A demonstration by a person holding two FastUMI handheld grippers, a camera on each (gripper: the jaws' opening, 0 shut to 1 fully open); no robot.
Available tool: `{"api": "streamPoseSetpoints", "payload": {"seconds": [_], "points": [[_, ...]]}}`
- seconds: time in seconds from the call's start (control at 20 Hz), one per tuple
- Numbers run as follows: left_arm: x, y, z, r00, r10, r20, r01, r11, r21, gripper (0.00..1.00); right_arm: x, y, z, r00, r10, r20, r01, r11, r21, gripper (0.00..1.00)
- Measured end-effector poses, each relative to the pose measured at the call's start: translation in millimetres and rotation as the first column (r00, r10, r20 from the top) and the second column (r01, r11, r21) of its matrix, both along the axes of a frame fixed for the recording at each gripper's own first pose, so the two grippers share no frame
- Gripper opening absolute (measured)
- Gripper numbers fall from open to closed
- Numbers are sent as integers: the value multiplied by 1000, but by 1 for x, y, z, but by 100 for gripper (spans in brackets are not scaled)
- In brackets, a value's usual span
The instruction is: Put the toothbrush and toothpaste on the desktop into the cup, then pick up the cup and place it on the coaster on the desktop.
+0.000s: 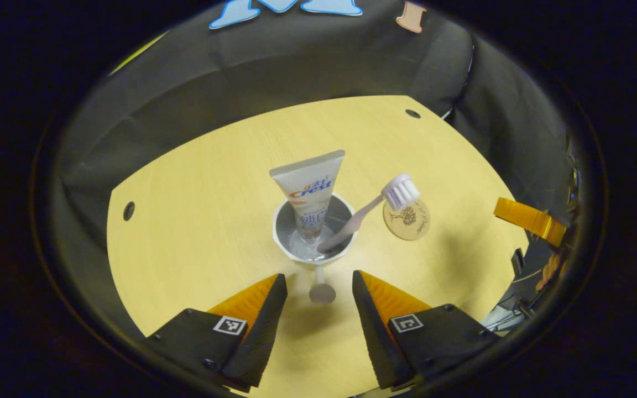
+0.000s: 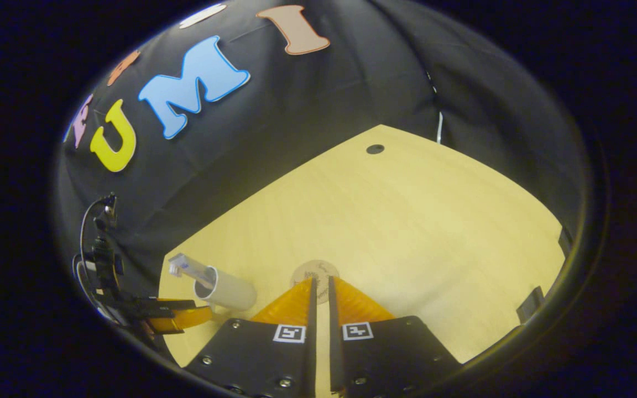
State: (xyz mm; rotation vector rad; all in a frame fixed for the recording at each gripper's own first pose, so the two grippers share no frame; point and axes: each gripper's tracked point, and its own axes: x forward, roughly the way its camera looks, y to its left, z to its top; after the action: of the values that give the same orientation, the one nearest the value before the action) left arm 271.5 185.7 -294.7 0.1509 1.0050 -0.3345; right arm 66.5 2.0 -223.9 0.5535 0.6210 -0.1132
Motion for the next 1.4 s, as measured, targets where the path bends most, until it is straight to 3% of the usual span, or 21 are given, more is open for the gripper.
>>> {"api": "streamPoseSetpoints", "payload": {"seconds": [0.3,0.7,0.95,1.2,1.4], "points": [[7,-1,-14,993,-26,-113,33,997,63,80,-13,-29,-14,998,-46,-41,46,999,3,10],[20,-1,-45,978,8,-211,15,994,107,80,-28,-61,-31,991,-95,-90,97,995,15,10],[21,4,-42,978,21,-209,-1,996,93,37,-32,-73,-39,986,-127,-112,131,991,36,10],[15,1,-35,980,41,-197,-30,998,58,36,-30,-74,-39,986,-119,-113,124,992,33,10],[21,-29,-23,986,3,-164,5,999,46,36,-31,-73,-40,986,-118,-115,123,992,36,10]]}}
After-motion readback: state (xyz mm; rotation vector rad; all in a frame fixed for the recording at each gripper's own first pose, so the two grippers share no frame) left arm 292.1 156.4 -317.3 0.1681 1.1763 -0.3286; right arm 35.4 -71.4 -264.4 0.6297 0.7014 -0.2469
